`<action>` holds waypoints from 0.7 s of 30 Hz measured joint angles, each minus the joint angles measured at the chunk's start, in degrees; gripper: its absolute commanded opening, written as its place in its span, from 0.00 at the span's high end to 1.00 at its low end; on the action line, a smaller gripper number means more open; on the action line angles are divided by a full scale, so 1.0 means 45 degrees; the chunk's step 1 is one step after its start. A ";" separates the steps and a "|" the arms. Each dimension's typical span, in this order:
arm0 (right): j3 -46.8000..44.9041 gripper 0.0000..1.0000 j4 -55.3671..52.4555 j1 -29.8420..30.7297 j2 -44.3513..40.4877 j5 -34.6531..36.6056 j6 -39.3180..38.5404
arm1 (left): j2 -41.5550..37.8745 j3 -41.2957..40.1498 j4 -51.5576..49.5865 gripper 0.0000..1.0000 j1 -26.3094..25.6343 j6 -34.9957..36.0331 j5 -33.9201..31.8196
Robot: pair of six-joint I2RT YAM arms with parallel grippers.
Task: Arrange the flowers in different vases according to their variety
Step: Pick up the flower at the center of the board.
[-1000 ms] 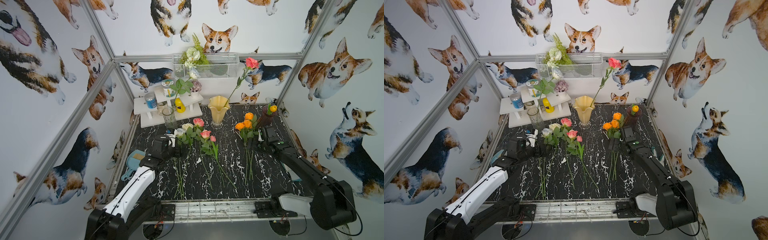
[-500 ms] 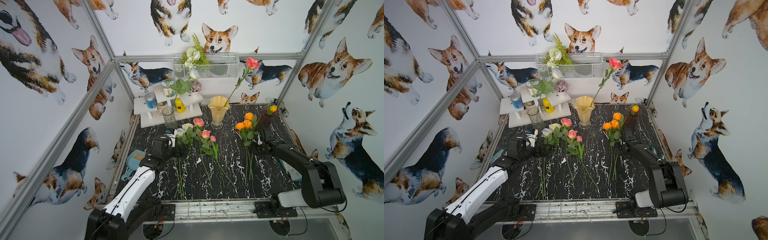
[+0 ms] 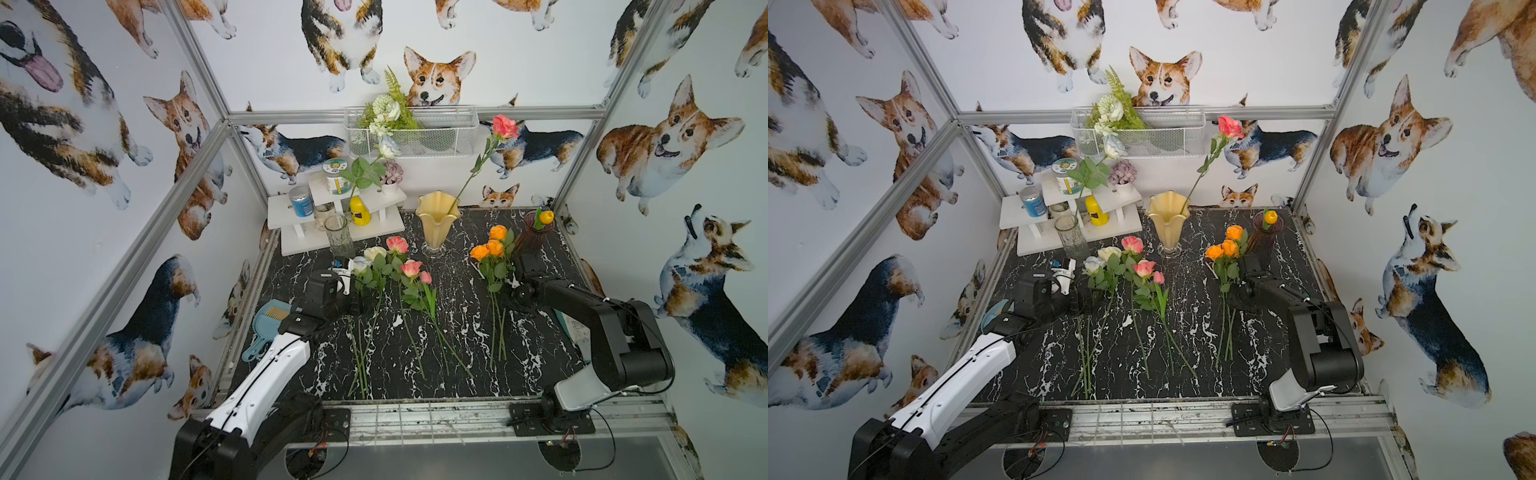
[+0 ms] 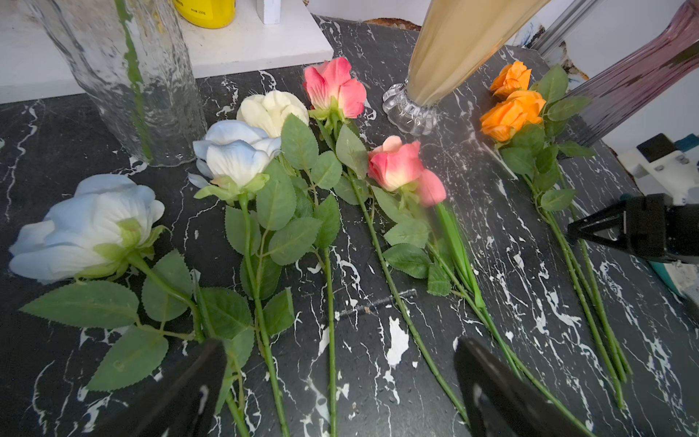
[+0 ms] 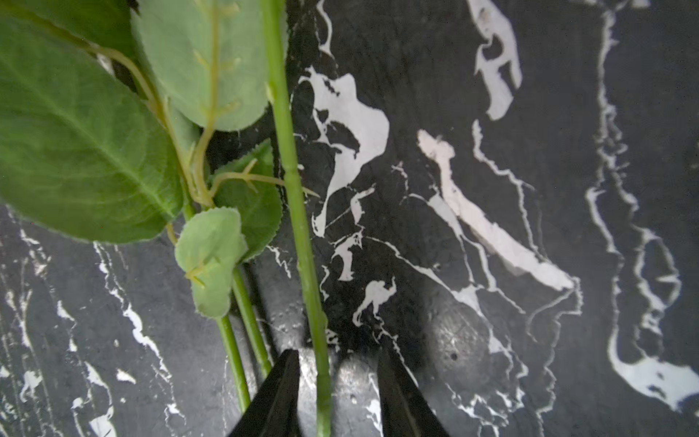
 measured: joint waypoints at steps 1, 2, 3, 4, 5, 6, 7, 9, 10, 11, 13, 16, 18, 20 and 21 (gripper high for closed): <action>0.0019 0.66 0.0024 0.0005 0.0073 0.0034 -0.0010 | -0.0005 0.0000 0.0000 0.00 0.0000 0.0000 0.0000; 0.0044 0.69 0.0126 0.0000 0.0151 0.0039 -0.0010 | -0.0005 0.0000 0.0000 0.00 -0.0005 0.0000 0.0000; 0.0087 0.71 0.0189 0.0000 0.0219 0.0068 -0.0049 | -0.0005 0.0000 0.0000 0.00 0.0000 0.0000 0.0000; 0.0102 0.75 0.0291 0.0000 0.0287 0.0068 -0.0044 | -0.0005 0.0000 0.0000 0.00 0.0000 0.0000 0.0000; 0.0107 0.81 0.0393 0.0000 0.0325 0.0068 -0.0053 | -0.0015 0.0000 -0.0005 0.00 0.0000 0.0000 0.0000; 0.0107 0.83 0.0457 0.0000 0.0350 0.0073 -0.0068 | -0.0024 0.0000 -0.0005 0.00 0.0000 0.0000 0.0000; 0.0102 0.87 0.0515 0.0000 0.0364 0.0068 -0.0078 | -0.0029 0.0005 -0.0005 0.00 0.0000 0.0000 0.0000; 0.0019 0.94 0.0670 0.0000 0.0359 0.0044 -0.0102 | -0.0049 0.0010 -0.0015 0.00 0.0000 0.0000 -0.0005; -0.0019 0.98 0.0743 0.0005 0.0325 0.0024 -0.0107 | -0.0073 0.0010 -0.0010 0.00 -0.0005 0.0005 -0.0005; -0.0068 1.00 0.0811 0.0005 0.0291 0.0015 -0.0107 | -0.0087 0.0010 -0.0015 0.00 -0.0005 0.0005 -0.0005; -0.0175 1.00 0.0923 0.0000 0.0189 -0.0039 -0.0102 | -0.0102 0.0010 -0.0015 0.00 0.0000 0.0005 -0.0010; -0.0389 1.00 0.0840 0.0005 -0.0117 -0.0306 -0.0097 | -0.0112 0.0010 -0.0019 0.00 0.0000 0.0005 -0.0010; -0.0481 1.00 0.0743 0.0039 -0.0452 -0.0316 -0.0097 | -0.0117 0.0010 -0.0029 0.00 -0.0005 0.0005 -0.0010; -0.0510 1.00 0.0675 0.0155 -0.0918 -0.0306 -0.0102 | -0.0117 0.0010 -0.0039 0.00 -0.0005 0.0005 -0.0019; -0.0520 1.00 0.0617 0.0219 -0.1175 -0.0291 -0.0102 | -0.0117 0.0010 -0.0053 0.00 -0.0005 0.0005 -0.0019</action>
